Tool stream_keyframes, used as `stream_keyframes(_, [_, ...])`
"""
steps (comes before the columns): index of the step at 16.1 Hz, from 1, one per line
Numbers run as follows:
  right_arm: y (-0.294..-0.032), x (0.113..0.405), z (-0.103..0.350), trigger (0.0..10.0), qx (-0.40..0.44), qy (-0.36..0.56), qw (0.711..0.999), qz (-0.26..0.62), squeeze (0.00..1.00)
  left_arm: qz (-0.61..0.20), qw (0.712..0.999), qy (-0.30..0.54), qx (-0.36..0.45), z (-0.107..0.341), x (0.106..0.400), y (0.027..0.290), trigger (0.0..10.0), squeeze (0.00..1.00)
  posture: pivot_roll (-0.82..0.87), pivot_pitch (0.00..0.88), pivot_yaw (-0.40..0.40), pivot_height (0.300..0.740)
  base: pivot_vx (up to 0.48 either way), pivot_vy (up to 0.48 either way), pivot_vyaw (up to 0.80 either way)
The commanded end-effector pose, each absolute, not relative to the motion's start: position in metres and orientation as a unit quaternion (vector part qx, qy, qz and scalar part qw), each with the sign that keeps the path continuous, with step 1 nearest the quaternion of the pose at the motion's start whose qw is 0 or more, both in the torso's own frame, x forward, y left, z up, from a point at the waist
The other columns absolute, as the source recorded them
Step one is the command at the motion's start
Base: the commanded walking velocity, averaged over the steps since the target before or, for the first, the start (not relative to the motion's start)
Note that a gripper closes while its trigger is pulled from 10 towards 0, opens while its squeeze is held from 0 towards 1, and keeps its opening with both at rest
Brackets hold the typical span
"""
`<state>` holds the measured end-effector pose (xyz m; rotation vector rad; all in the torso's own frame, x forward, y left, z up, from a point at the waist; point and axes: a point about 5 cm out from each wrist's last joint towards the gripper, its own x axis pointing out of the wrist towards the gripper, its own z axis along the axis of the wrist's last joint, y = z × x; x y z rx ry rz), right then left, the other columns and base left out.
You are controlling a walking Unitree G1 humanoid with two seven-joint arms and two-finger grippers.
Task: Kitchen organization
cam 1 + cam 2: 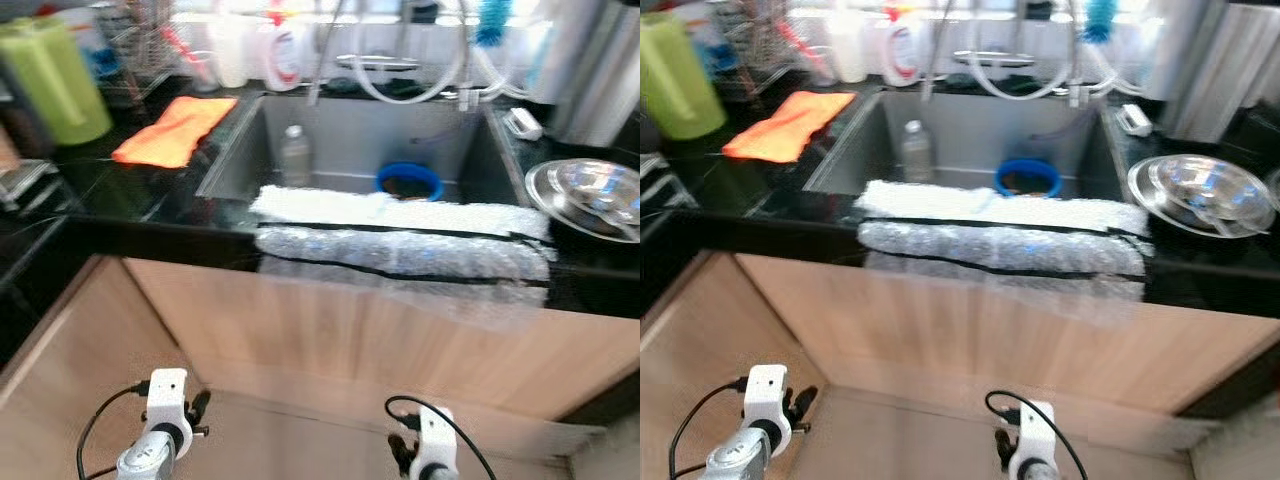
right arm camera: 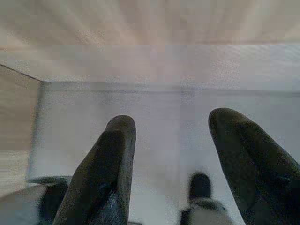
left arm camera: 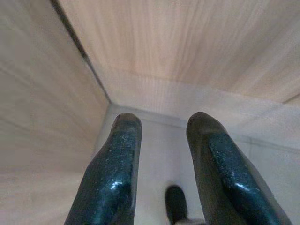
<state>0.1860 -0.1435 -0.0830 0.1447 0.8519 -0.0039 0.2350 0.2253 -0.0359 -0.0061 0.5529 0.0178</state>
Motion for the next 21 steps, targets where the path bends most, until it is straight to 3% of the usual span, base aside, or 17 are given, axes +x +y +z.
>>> stream_keyframes(1, [-0.143, 0.182, -0.084, 10.0, 0.065, 0.411, 0.910, -0.003, 0.00, 0.006, 0.966, 0.258, 0.000, -0.033, 0.235, 0.229, 10.0, 0.00, -0.03, 0.000, 0.093, 0.740, 0.000, 0.000, 0.00])
stream_keyframes(3, [-0.149, 0.184, -0.081, 10.0, 0.062, 0.382, 0.922, -0.028, 0.00, -0.006, 0.977, 0.211, 0.016, -0.024, 0.232, 0.233, 10.0, 0.00, -0.05, 0.000, 0.102, 0.740, 0.000, 0.000, 0.00])
stream_keyframes(5, [-0.187, 0.203, -0.049, 10.0, 0.043, 0.216, 0.975, -0.043, 0.00, 0.002, 0.987, 0.157, 0.024, -0.012, 0.231, 0.239, 10.0, 0.00, -0.06, 0.000, 0.095, 0.740, 0.000, 0.000, 0.00])
stream_keyframes(6, [-0.190, 0.202, -0.041, 10.0, 0.010, 0.182, 0.983, -0.022, 0.00, -0.001, 0.991, 0.134, 0.029, -0.005, 0.228, 0.240, 10.0, 0.00, -0.06, 0.000, 0.089, 0.740, 0.000, 0.000, 0.00])
stream_keyframes(9, [-0.194, 0.196, -0.037, 10.0, 0.019, 0.163, 0.986, -0.036, 0.00, 0.004, 0.993, 0.114, 0.025, 0.003, 0.224, 0.242, 10.0, 0.00, -0.06, 0.000, 0.085, 0.740, 0.000, 0.000, 0.00])
stream_keyframes(16, [-0.200, 0.171, 0.032, 10.0, -0.040, 0.024, 0.998, -0.036, 0.00, 0.004, 0.998, 0.026, 0.049, 0.054, 0.199, 0.230, 10.0, 0.00, -0.09, 0.000, 0.080, 0.740, 0.000, 0.000, 0.00])
stream_keyframes(21, [-0.197, 0.189, 0.090, 10.0, -0.058, -0.050, 0.996, -0.047, 0.00, 0.029, 0.997, -0.055, 0.047, 0.109, 0.223, 0.223, 10.0, 0.00, -0.10, 0.000, 0.071, 0.740, 0.000, 0.000, 0.00])
